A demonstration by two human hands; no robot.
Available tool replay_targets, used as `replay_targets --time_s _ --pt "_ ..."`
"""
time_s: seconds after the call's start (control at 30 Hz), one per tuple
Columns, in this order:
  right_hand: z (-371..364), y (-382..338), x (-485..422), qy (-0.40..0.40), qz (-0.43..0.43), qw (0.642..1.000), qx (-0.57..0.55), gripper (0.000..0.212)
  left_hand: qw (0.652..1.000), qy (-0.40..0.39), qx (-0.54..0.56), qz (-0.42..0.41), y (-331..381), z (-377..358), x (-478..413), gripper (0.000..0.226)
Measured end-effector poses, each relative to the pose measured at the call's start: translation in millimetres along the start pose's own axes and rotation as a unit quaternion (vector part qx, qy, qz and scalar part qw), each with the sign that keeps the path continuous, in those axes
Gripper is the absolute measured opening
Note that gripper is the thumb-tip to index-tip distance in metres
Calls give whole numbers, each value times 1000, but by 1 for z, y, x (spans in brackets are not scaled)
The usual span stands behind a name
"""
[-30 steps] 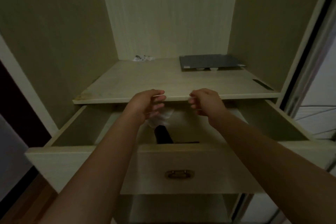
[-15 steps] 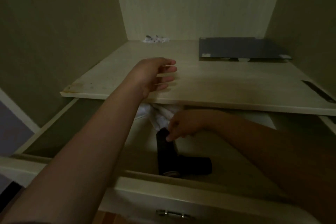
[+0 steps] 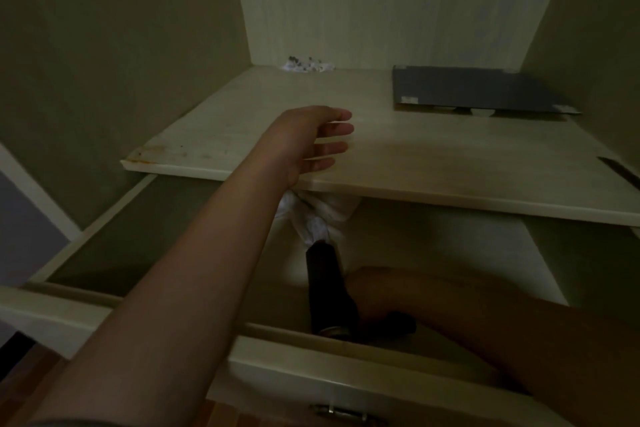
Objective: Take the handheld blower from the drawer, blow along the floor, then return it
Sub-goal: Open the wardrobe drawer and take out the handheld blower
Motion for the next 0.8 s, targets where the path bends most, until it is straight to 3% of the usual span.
replay_targets --time_s 0.1,0.53,0.6,0.7,0.8 --pt "2 4 1 39 -14 999 -18 47 1000 1 3 8 -1 0 4 19" --pt "32 -14 22 41 55 998 6 45 1000 6 -16 16 -2 -4 13 20" --pt "45 -14 31 72 65 995 -23 44 1000 12 -19 16 0 -5 16 20" --pt "63 -13 44 91 81 986 -116 26 999 27 -21 14 2 -4 23 21" --pt "82 -15 57 130 92 969 -188 30 999 37 -13 0 7 0 32 21"
Point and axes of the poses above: each hand's wrist, its own x-axis away from the middle knuckle, its own z-axis out of the back of the hand, y = z × x, the point moved 5 cm from there along -x, towards the middle knuckle, and after that the axes turned 7 degrees about x, right-handed, at the moved point
